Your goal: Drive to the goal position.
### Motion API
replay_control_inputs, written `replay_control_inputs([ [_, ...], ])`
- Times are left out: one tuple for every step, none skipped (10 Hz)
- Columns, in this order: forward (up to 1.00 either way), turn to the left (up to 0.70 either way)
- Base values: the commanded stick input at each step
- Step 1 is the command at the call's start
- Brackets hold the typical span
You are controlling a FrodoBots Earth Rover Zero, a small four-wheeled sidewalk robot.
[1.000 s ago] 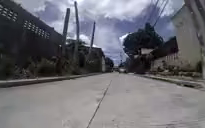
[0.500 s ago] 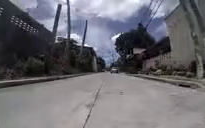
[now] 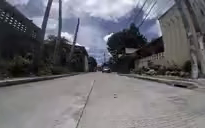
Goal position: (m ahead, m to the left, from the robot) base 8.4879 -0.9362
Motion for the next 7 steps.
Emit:
replay_control_inputs([
  [0.70, -0.35],
  [0.70, -0.35],
  [0.70, -0.35],
  [0.70, -0.35],
  [0.70, -0.06],
  [0.70, 0.00],
  [0.70, 0.00],
])
